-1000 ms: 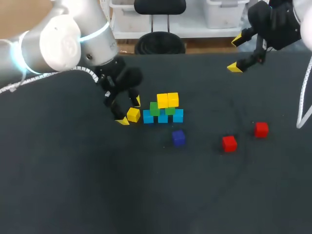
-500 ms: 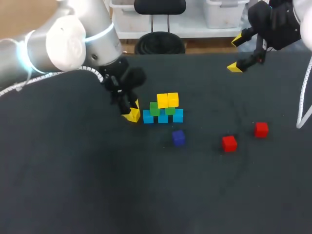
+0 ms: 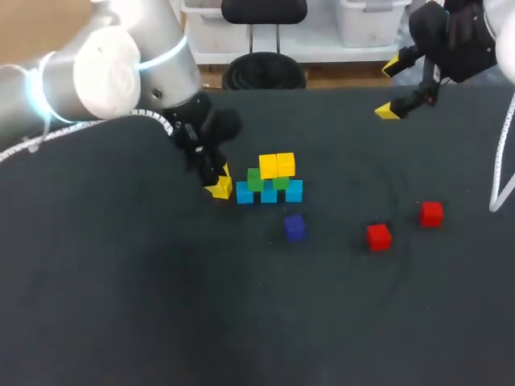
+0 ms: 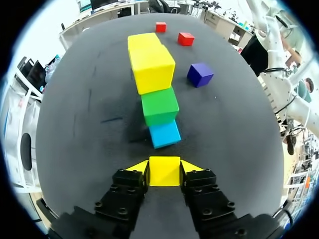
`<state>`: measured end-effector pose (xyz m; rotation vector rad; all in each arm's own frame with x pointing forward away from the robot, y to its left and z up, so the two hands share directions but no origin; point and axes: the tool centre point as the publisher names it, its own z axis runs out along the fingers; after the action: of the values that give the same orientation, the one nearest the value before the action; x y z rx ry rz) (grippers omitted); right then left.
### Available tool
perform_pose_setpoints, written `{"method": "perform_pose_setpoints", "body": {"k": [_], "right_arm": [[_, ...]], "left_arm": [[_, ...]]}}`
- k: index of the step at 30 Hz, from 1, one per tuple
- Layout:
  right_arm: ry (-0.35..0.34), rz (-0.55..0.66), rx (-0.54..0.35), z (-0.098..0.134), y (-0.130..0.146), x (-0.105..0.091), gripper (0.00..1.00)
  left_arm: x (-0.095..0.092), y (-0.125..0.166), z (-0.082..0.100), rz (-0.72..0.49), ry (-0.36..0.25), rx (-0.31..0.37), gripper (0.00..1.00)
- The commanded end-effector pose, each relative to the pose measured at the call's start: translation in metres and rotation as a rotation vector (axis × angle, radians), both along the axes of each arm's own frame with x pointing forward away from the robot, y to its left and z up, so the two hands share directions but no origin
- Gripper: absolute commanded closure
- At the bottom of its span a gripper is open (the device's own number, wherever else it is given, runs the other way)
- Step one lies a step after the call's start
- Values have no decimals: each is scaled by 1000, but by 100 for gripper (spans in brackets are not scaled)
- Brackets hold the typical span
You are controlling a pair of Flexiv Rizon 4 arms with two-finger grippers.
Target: Place the blue cubes, place green cubes on the blue cubes, place the yellow cubes on the green cubes, then place the red cubes on the yellow cubes, and place purple cube on the red cubes.
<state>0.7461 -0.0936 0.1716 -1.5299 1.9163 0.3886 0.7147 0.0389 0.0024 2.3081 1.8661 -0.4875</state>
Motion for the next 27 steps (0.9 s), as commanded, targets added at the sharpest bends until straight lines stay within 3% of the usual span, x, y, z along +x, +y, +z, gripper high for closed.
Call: {"method": "perform_pose_setpoints", "body": {"k": [1, 27], "right_arm": [[1, 3, 2, -1, 0, 1, 0], [1, 3, 2, -1, 0, 1, 0]], "left_arm": [[-10, 3, 8, 15, -16, -1, 100], [-10, 9, 54, 189, -72, -28, 100]]}}
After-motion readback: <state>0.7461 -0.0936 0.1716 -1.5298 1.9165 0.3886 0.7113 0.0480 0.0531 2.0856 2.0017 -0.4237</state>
